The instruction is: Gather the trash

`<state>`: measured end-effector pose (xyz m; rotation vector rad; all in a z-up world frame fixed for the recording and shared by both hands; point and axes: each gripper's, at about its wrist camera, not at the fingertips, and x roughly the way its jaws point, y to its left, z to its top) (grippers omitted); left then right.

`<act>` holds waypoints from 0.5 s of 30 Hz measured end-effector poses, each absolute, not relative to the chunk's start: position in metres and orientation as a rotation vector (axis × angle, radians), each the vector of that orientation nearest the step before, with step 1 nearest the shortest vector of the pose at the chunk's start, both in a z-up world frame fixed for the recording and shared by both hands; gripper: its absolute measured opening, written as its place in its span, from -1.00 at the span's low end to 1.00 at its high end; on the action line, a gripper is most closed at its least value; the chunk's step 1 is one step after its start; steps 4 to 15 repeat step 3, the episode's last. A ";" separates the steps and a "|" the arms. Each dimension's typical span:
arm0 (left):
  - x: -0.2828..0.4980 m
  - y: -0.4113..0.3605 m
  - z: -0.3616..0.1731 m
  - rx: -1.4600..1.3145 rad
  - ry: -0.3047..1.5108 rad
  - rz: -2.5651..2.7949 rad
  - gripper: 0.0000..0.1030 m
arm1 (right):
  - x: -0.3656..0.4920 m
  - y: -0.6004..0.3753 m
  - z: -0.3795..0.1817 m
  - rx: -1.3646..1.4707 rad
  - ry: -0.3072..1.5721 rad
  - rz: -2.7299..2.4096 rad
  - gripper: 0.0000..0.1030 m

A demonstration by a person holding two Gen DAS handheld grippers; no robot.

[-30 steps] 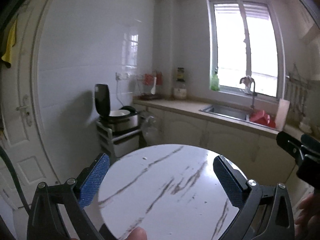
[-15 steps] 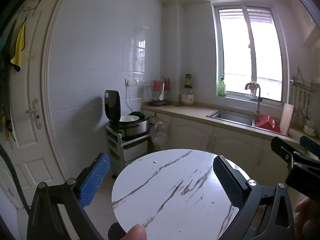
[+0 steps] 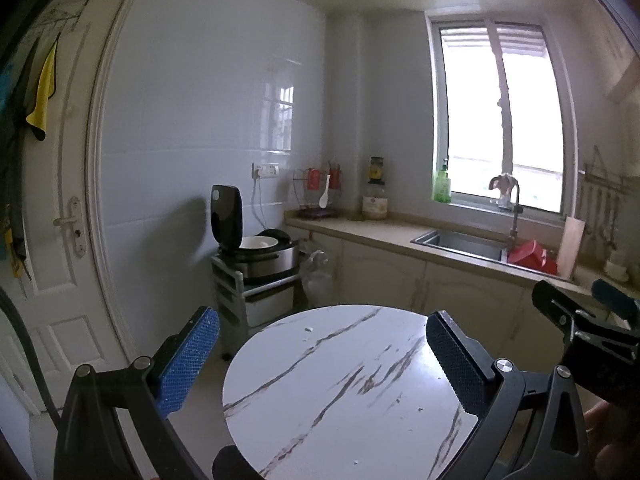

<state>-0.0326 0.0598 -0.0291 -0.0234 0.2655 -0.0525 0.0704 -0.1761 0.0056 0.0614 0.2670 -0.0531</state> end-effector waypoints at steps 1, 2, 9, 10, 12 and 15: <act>-0.032 0.061 -0.029 -0.026 0.266 -0.058 0.99 | 0.070 -0.175 0.006 0.061 0.268 -0.053 1.00; -0.031 0.062 -0.029 -0.026 0.266 -0.061 0.99 | 0.070 -0.175 0.006 0.061 0.269 -0.052 1.00; -0.031 0.062 -0.030 -0.024 0.266 -0.062 0.99 | 0.070 -0.174 0.006 0.061 0.270 -0.051 1.00; -0.031 0.062 -0.030 -0.024 0.266 -0.062 0.99 | 0.070 -0.174 0.006 0.061 0.270 -0.051 1.00; -0.031 0.062 -0.030 -0.024 0.266 -0.062 0.99 | 0.070 -0.174 0.006 0.061 0.270 -0.051 1.00; -0.031 0.062 -0.030 -0.024 0.266 -0.062 0.99 | 0.070 -0.174 0.006 0.061 0.270 -0.051 1.00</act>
